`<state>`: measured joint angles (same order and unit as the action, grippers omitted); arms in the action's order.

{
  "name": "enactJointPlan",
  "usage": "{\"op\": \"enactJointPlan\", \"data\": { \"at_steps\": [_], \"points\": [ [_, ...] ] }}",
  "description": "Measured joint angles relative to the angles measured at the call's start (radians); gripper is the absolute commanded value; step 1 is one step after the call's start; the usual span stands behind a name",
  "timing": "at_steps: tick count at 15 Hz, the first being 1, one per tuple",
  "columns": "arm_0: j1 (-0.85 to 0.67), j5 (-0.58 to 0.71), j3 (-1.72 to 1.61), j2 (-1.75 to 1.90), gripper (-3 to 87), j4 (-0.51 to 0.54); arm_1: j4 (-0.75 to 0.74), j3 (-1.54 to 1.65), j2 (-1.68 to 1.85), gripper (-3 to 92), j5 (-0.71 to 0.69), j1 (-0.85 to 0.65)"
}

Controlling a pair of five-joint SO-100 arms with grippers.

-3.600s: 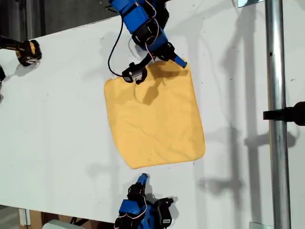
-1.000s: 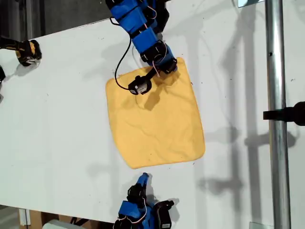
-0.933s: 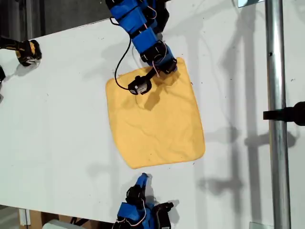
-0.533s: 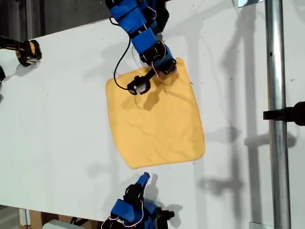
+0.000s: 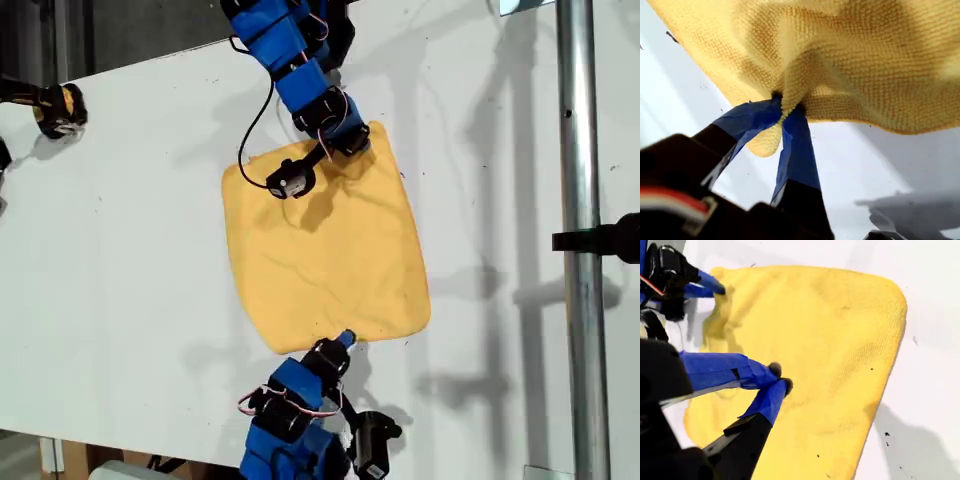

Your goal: Grasp corners of a towel and fold twice.

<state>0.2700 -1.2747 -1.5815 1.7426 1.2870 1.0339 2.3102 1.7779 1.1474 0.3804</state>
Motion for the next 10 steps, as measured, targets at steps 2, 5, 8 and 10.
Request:
{"op": "enactJointPlan", "data": {
  "at_steps": [2, 5, 8, 10],
  "points": [
    [0.052, 0.020, 0.167, -0.153, -1.2, 0.020, 0.000, 0.000, 0.000, 0.0, 0.000, 0.000],
    [0.101, 0.048, 0.267, -0.238, -1.1, 0.021, 0.000, 0.000, 0.000, 0.0, 0.000, 0.000],
    [0.104, 0.061, 0.275, -0.238, 26.1, 0.043, 0.000, 0.000, 0.000, 0.0, 0.000, 0.000],
    [0.110, 0.075, 0.275, -0.238, 30.5, 0.057, 0.000, 0.000, 0.000, 0.0, 0.000, 0.000]
  ]
}}
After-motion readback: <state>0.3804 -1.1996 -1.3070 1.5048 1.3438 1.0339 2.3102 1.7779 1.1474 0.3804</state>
